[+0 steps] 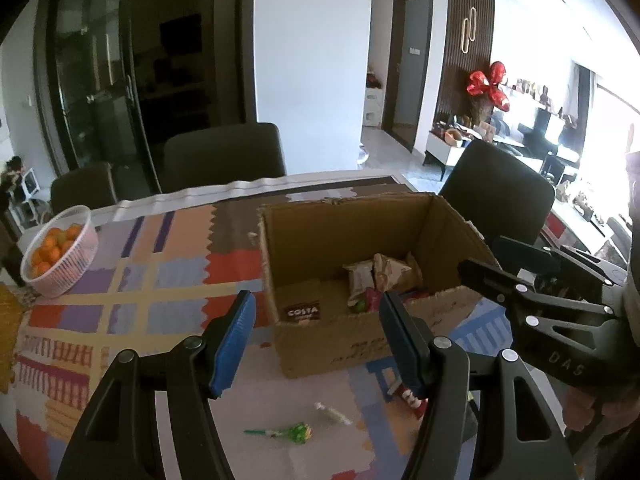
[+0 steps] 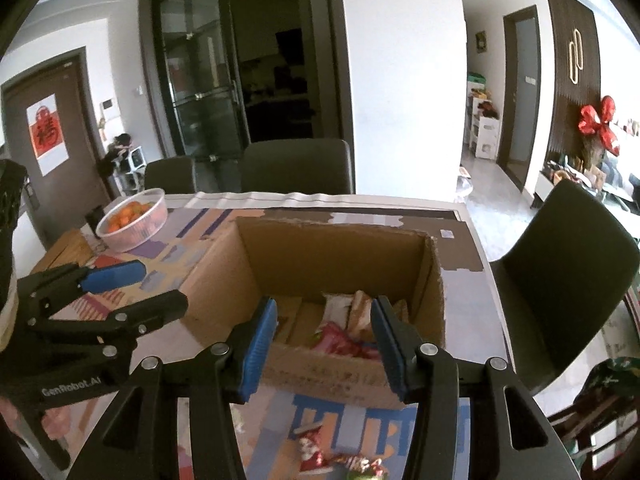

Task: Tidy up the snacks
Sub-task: 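Move both tools back down to the snacks left on the table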

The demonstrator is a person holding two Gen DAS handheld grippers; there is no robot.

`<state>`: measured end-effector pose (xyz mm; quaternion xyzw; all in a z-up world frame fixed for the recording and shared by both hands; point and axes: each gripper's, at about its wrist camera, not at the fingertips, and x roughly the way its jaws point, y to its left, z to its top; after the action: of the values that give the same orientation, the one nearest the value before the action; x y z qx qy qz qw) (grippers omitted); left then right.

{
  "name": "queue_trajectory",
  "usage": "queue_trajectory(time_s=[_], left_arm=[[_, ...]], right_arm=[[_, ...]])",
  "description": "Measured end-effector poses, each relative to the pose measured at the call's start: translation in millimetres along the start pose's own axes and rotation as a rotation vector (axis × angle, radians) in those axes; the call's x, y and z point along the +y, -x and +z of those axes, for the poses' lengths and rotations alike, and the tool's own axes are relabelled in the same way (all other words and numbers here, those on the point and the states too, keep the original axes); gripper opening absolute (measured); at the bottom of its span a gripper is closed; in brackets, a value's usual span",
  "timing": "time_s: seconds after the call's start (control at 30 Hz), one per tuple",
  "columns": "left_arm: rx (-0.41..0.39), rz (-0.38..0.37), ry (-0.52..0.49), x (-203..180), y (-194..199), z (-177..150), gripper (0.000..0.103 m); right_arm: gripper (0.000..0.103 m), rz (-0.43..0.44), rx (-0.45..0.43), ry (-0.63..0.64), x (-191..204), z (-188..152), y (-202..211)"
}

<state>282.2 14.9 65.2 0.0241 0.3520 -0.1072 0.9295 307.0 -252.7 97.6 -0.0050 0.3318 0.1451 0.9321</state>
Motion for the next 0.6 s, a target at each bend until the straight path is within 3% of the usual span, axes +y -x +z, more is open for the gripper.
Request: queue_trajectory(time_s=[0.33, 0.6], left_arm=[[0.003, 0.046, -0.024, 5.7, 23.3, -38.1, 0.063], [0.047, 0.028, -0.032, 3.4, 16.9, -71.8, 0.063]], right_arm=[[0.050, 0.016, 0.022, 0.035, 22.6, -26.7, 16.3], [0.050, 0.021, 0.085, 0.038, 25.5, -55.9, 13.9]])
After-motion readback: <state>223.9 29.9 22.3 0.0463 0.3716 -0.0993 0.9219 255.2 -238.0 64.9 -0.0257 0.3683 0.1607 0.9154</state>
